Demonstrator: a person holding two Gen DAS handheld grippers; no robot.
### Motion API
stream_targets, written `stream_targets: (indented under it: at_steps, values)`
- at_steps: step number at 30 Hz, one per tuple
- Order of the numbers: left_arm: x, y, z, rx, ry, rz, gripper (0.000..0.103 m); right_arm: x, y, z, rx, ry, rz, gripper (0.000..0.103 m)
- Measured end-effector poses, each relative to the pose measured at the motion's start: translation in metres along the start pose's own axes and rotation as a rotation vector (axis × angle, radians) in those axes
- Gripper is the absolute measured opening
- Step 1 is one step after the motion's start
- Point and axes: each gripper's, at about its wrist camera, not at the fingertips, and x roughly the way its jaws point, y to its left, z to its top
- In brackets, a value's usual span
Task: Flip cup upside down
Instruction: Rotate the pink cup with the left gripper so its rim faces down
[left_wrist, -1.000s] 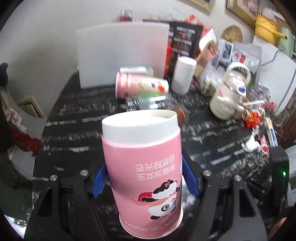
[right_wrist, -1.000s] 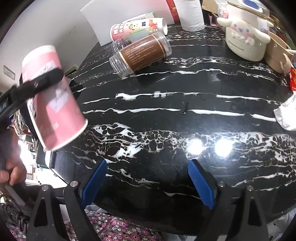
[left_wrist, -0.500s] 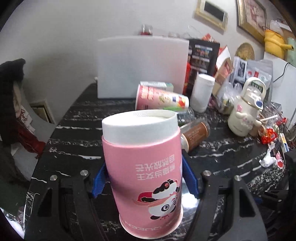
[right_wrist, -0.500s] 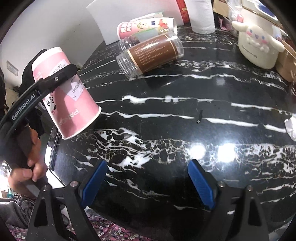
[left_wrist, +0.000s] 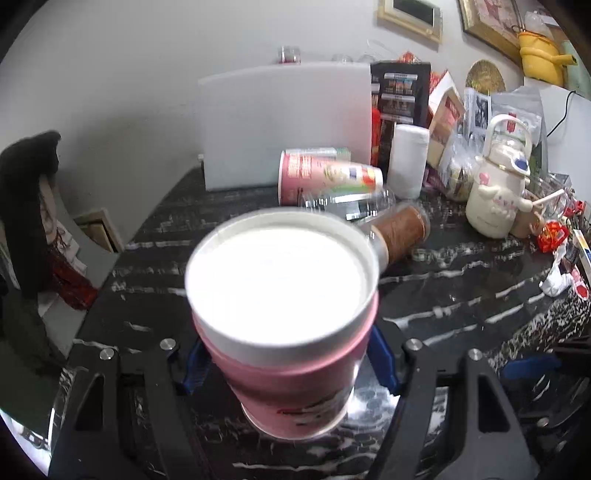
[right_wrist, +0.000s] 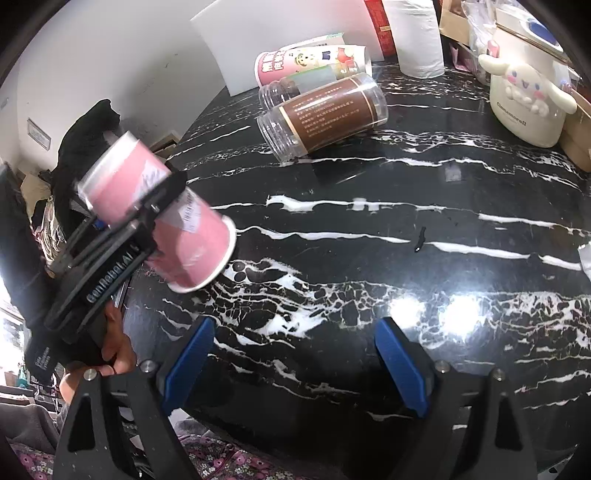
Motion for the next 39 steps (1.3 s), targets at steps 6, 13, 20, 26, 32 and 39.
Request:
stream_targets:
  at_steps: [6, 13, 20, 26, 32, 39]
  values:
    - [-0.004, 0.001, 0.000, -0.006, 0.040, 0.001, 0.070, -0.003, -0.002, -0.002, 0.009, -0.005, 0.000, 0.090]
    - [-0.004, 0.002, 0.000, -0.006, 0.097, 0.002, 0.070, -0.003, -0.001, -0.005, 0.010, -0.004, 0.004, 0.090]
    - [0.004, 0.009, 0.001, -0.045, 0.176, -0.026, 0.071, -0.006, 0.002, -0.005, 0.004, -0.014, 0.002, 0.090]
    - [0.005, 0.010, 0.003, -0.048, 0.198, -0.031, 0.071, -0.007, 0.006, -0.006, -0.003, -0.016, -0.003, 0.090]
    - [0.002, 0.015, 0.008, -0.069, 0.197, -0.004, 0.072, -0.011, 0.010, -0.006, -0.015, -0.034, -0.010, 0.090]
    - [-0.015, 0.016, 0.024, -0.044, 0.161, 0.014, 0.083, -0.018, 0.014, -0.003, -0.021, -0.054, -0.015, 0.090]
